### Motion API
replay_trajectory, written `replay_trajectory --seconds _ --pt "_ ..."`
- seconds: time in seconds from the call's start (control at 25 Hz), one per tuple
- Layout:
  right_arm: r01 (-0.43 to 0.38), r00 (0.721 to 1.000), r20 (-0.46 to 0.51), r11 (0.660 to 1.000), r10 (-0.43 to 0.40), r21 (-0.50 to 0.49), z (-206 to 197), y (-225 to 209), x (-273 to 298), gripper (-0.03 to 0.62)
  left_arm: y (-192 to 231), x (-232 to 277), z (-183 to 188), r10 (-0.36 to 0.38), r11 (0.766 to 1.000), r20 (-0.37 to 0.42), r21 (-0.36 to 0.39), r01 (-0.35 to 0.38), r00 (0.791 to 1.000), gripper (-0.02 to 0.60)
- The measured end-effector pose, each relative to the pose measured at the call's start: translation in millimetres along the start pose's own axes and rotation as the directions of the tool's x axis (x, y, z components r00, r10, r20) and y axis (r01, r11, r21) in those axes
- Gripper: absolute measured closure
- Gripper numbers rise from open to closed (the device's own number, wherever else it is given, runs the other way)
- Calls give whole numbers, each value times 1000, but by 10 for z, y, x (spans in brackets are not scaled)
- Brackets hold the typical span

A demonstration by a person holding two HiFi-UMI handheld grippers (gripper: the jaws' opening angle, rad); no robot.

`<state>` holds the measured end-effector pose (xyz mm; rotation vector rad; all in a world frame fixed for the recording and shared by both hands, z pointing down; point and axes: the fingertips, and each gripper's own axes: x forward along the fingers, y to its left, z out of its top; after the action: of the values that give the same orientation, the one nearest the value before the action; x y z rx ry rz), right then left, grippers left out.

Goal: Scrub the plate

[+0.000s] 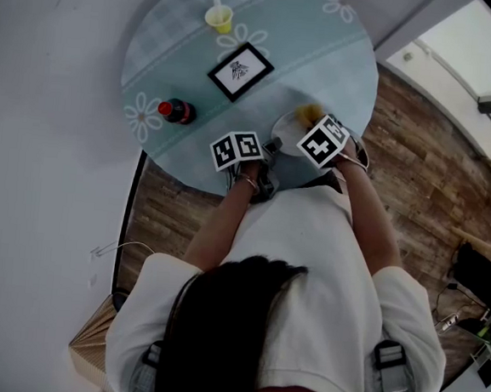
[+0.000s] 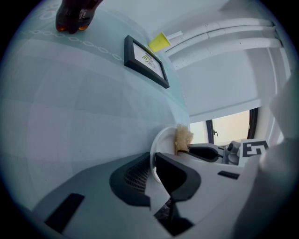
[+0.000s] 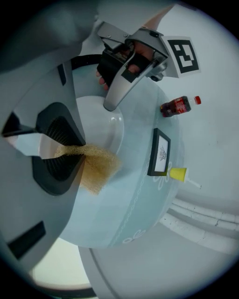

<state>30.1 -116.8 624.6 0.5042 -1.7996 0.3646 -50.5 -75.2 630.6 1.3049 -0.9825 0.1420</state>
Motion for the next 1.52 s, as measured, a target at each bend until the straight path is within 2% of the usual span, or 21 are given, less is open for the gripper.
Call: replay_trajectory --seconds 0.12,0.48,0.96,1.08,1.28,1.52 --pt "-42 999 26 999 41 30 73 89 9 530 -1 1 -6 1 1000 -1 0 -1 1000 537" --pt "-121 991 51 993 121 9 256 360 41 530 1 2 10 -1 1000 0 0 1 1000 537" --pt "-154 987 37 986 156 -68 251 646 34 530 7 3 2 -8 1000 0 -3 8 1000 537" --pt "-179 983 20 980 181 -81 228 709 31 530 3 5 1 -14 1000 5 -9 14 1000 537" --pt "-239 970 -68 964 232 -120 167 786 -34 530 7 1 2 -16 1000 9 -12 16 1000 537" --pt "-240 968 -77 971 238 -9 -8 728 -105 530 0 13 3 -14 1000 9 -10 14 1000 537"
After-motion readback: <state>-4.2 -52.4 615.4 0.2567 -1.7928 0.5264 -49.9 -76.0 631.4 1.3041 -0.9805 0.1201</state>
